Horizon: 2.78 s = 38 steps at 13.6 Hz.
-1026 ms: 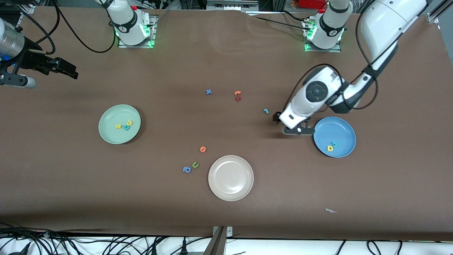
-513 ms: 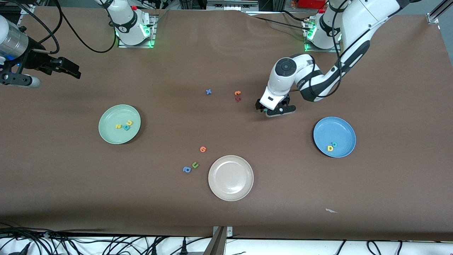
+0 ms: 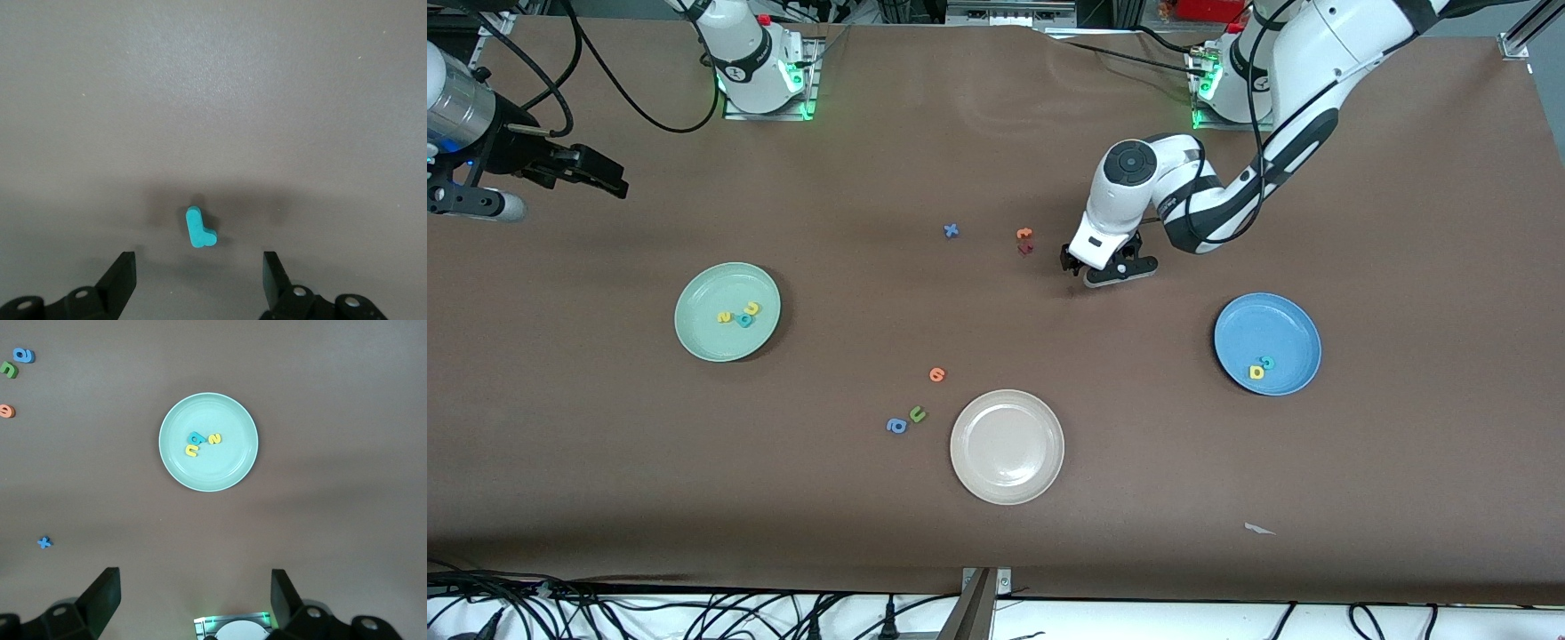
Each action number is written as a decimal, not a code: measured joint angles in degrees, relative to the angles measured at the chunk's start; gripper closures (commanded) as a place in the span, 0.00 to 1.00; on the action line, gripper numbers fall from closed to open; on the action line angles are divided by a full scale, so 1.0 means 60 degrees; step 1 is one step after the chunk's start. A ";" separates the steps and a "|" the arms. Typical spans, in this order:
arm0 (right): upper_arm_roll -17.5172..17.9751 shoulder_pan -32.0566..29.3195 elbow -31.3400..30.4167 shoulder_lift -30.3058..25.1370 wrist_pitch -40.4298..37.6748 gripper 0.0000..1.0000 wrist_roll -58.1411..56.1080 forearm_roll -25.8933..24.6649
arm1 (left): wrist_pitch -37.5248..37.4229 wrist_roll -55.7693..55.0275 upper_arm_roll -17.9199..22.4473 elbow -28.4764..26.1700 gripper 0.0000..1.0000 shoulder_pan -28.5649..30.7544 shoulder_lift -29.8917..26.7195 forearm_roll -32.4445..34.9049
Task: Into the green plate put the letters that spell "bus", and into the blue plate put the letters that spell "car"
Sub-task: 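Reach the left gripper to the teal L and grasp it, then lift the teal L and carry it toward the blue plate with the left gripper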
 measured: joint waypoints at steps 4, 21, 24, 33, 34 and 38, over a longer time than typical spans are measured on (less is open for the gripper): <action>0.0024 0.0005 0.0152 0.0082 0.0013 0.00 0.0000 0.0000 | 0.0119 -0.0197 0.0062 0.0004 0.51 0.0000 0.0238 0.0335; 0.0007 0.0002 0.0437 0.0342 0.0018 0.00 0.0000 0.0000 | 0.0140 -0.0301 0.0156 0.0072 0.83 0.0000 0.0270 0.0689; 0.0009 0.0005 0.0439 0.0342 0.0018 0.00 0.0000 0.0000 | 0.0141 -0.0362 0.0154 0.0075 0.85 0.0000 0.0270 0.0690; 0.0007 0.0004 0.0442 0.0342 0.0028 0.00 0.0001 0.0000 | 0.0141 -0.0385 0.0185 0.0148 0.94 0.0003 0.0272 0.0690; -0.0003 -0.0003 0.0443 0.0343 0.0042 0.00 0.0001 0.0000 | 0.0141 -0.0385 0.0215 0.0292 0.95 0.0015 0.0272 0.0690; 0.0008 0.0002 0.0444 0.0363 0.0122 0.00 0.0000 -0.0001 | -0.0009 -0.0168 0.0241 0.0957 0.95 0.0258 0.0272 0.0690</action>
